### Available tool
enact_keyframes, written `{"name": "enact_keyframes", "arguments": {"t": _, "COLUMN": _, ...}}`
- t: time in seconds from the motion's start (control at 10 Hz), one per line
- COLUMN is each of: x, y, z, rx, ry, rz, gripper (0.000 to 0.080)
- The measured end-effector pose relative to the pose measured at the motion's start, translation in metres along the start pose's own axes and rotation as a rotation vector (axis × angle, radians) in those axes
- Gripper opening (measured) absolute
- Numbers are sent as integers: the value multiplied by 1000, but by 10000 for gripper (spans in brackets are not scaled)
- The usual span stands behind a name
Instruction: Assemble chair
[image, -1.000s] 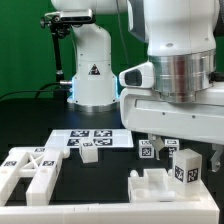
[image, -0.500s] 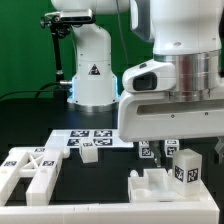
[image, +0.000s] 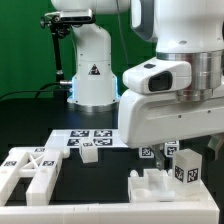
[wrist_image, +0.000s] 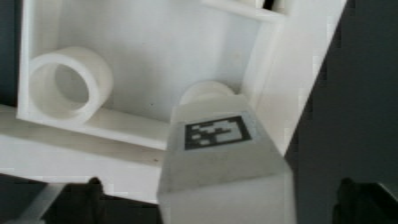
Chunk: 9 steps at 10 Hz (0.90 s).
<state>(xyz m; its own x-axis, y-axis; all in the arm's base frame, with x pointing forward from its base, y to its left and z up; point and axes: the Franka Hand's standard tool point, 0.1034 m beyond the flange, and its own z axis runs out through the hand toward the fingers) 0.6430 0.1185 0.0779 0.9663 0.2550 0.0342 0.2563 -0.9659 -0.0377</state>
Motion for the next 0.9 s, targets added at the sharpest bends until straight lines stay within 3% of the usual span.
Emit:
{"name": "enact_keyframes", "arguments": {"t": 0.2, "x": 0, "y": 0, "z": 0, "rx": 1, "ry": 0, "rz": 15, "gripper": 283}}
{"name": "enact_keyframes", "arguments": {"t": 0.5, "x": 0, "y": 0, "z": 1, "rx": 1, "ry": -1, "rz": 72, "gripper": 286}}
{"name": "enact_keyframes", "arguments": {"t": 0.7, "x": 3, "y": 1, "z": 1, "rx": 20, "ry": 29, "rz": 398, "gripper": 286}}
{"name": "enact_keyframes", "arguments": {"t": 0.9, "x": 3, "y": 1, "z": 2, "rx": 19, "ry": 31, "rz": 727, "gripper": 286}}
